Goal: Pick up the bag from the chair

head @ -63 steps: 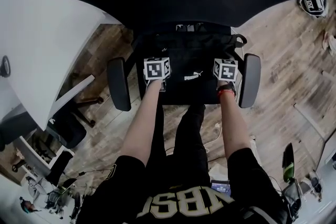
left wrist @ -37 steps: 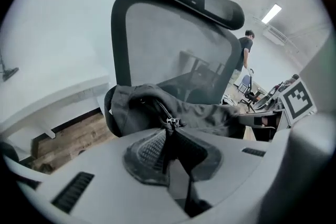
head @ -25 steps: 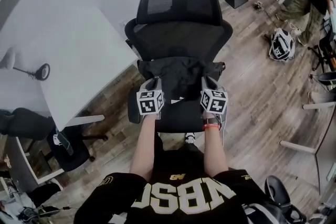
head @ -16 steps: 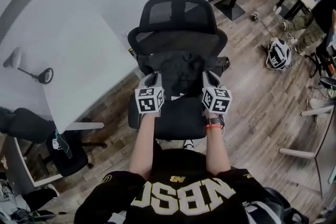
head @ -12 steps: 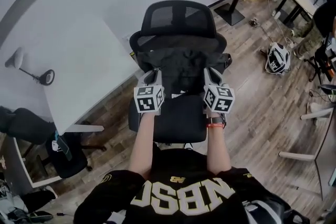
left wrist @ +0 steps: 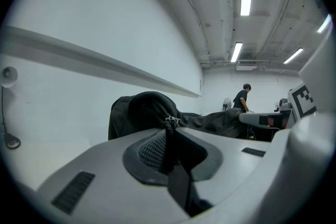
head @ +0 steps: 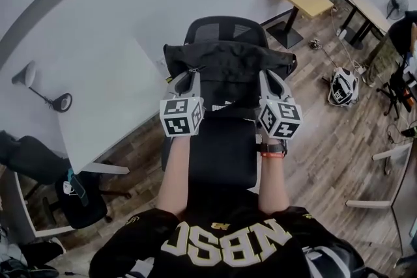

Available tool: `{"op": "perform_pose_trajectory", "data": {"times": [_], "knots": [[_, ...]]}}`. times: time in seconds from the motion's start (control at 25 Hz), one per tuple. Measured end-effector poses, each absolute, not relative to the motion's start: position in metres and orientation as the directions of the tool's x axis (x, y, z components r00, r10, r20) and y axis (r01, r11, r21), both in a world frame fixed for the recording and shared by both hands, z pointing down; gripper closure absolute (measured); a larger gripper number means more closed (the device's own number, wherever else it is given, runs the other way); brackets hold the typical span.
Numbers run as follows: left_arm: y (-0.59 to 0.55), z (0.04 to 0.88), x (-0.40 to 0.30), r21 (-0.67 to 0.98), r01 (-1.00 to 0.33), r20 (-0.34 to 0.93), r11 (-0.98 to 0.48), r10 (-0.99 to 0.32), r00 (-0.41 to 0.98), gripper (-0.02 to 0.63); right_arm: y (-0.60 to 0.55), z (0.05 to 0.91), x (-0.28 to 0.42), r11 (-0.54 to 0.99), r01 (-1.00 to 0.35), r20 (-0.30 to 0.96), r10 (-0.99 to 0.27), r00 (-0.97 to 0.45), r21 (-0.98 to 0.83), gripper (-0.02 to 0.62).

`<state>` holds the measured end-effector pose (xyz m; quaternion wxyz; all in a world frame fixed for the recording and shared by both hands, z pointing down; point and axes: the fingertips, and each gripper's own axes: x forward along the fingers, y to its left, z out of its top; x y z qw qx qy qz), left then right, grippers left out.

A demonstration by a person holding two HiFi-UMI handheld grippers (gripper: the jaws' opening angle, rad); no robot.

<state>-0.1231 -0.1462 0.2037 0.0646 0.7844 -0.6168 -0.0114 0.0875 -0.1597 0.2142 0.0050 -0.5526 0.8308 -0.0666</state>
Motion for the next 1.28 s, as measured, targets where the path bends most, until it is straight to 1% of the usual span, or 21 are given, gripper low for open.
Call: {"op": "perform_pose_trajectory", "data": {"times": [0.2,0.4,0.64,0.92,1.28], "knots": [[-0.15,0.174,-0.128,0.1,-0.966,0.007,-0.238,-0.971,0.24,0.561,-0.162,0.182,0.08,0.399,-0.912,0.006,-0.916,-0.402,-0.098,0.537],[-0.152,0.167,-0.127,0.096,-0.963,-0.007,-0.251,-0.968,0.252,0.561,-0.164,0.175,0.083,0.369,-0.927,-0.003,-0.929,-0.369,-0.067,0.537],[-0.154,0.178,-0.124,0.124,-0.956,0.019,-0.265,-0.963,0.269,0.561,-0.16,0.179,0.084,0.358,-0.932,0.008,-0.933,-0.359,-0.062,0.537],[-0.149,0.193,-0.118,0.135,-0.952,0.051,-0.274,-0.958,0.283,0.561,-0.154,0.191,0.088,0.366,-0.924,0.029,-0.928,-0.371,-0.114,0.537],[-0.14,0.19,-0.113,0.121,-0.954,0.047,-0.274,-0.959,0.281,0.561,-0.145,0.187,0.088,0.39,-0.915,0.029,-0.918,-0.395,-0.099,0.537]]}}
